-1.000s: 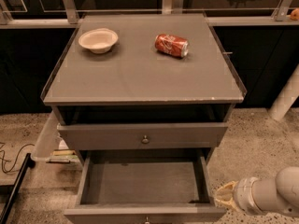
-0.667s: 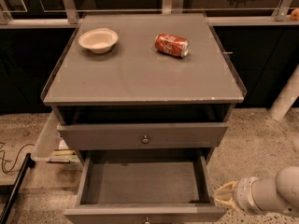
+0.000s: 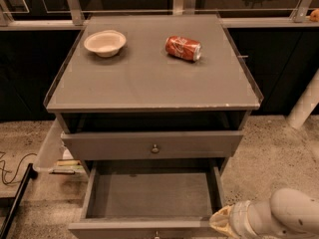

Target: Close middle drawer

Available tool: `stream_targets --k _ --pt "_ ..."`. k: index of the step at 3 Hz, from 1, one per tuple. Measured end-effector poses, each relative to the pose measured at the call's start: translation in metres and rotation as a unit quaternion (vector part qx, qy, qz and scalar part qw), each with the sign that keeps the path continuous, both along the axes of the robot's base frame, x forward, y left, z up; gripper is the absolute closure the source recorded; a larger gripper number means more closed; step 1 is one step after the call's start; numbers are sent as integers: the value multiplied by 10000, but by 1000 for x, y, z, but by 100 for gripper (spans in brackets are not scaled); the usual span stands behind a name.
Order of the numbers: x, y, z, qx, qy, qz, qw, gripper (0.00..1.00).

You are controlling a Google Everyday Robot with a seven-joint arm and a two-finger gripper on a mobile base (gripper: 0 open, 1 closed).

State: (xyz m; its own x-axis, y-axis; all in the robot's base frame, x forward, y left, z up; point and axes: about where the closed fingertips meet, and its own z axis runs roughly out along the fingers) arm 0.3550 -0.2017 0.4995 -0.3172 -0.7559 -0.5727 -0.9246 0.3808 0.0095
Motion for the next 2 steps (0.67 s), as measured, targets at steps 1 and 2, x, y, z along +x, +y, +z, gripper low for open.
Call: stream_targets --k 1,2 --pt "-12 22 -25 169 130 188 9996 100" --pt "-18 34 -51 297 119 260 9992 100"
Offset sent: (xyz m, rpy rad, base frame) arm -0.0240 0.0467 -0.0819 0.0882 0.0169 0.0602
